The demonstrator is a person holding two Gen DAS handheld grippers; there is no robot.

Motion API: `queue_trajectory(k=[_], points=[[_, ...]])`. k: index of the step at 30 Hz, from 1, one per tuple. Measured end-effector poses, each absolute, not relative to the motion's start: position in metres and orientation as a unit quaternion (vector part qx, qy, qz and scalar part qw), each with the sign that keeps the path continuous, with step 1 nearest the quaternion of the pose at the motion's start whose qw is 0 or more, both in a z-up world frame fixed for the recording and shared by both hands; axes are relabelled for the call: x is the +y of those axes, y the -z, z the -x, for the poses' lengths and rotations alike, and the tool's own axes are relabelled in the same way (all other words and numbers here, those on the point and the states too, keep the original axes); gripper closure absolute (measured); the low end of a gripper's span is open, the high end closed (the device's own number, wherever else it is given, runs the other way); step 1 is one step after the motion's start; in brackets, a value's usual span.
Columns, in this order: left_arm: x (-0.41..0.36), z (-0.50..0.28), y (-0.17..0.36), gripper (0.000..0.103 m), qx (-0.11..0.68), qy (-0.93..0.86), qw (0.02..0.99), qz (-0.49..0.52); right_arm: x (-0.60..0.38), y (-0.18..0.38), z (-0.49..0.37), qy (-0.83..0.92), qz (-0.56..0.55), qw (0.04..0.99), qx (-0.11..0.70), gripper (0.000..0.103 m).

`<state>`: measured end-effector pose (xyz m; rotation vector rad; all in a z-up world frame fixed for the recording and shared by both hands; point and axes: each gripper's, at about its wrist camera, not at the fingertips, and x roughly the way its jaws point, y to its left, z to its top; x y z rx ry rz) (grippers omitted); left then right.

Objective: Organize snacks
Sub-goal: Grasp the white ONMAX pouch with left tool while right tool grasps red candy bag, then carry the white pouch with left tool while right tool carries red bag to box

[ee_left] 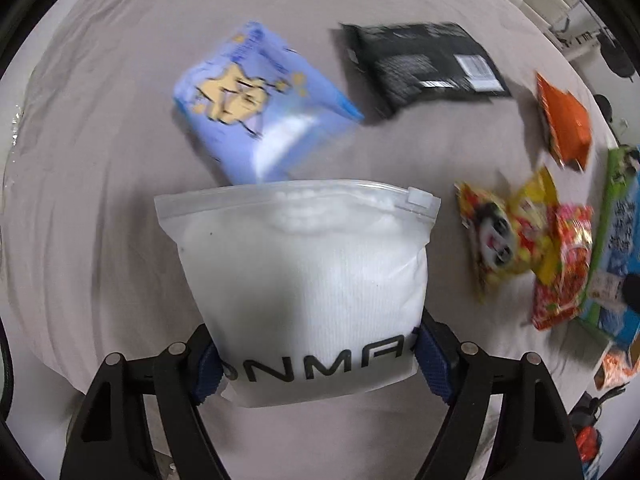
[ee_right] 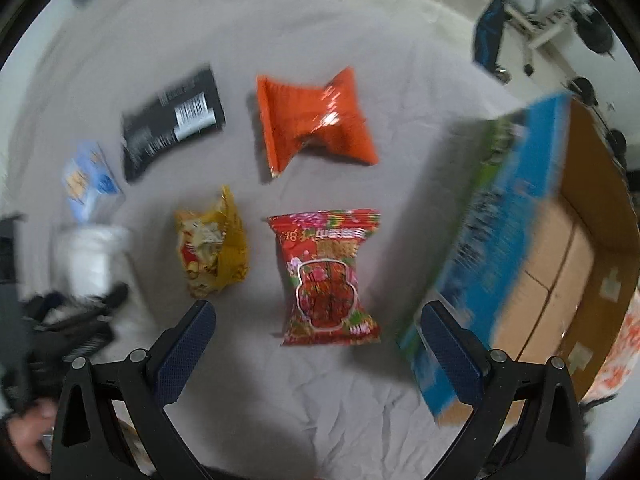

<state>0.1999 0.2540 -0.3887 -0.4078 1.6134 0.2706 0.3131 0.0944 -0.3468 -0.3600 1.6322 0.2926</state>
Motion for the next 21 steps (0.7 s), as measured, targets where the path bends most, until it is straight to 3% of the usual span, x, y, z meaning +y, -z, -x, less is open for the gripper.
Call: queue_trajectory(k=[8,10,12,14,21], points=[[0.266,-0.198,0.419,0.024,0.716,-0.117,0.659,0.199,0.116,0.416,-0.328,-0.102,0.268,0.567,0.772,0.008],[0.277,-0.191,0.424,0.024,0.714,-0.118,0.659,0.204,0.112,0.426,-0.331,-0.097,0.267,0.552,0.784,0.016],[0.283,-0.186,0.428,0.024,0.712,-0.12,0.659,0.208,0.108,0.437,-0.332,-0.088,0.261,0.539,0.796,0.041],[0.288,-0.187,0.425,0.024,0.712,-0.121,0.66,0.209,0.104,0.445,-0.33,-0.093,0.237,0.526,0.811,0.052],[0.262,-0.18,0.417,0.024,0.711,-0.101,0.665,0.205,0.102,0.431,-0.296,-0.106,0.177,0.527,0.824,0.054]])
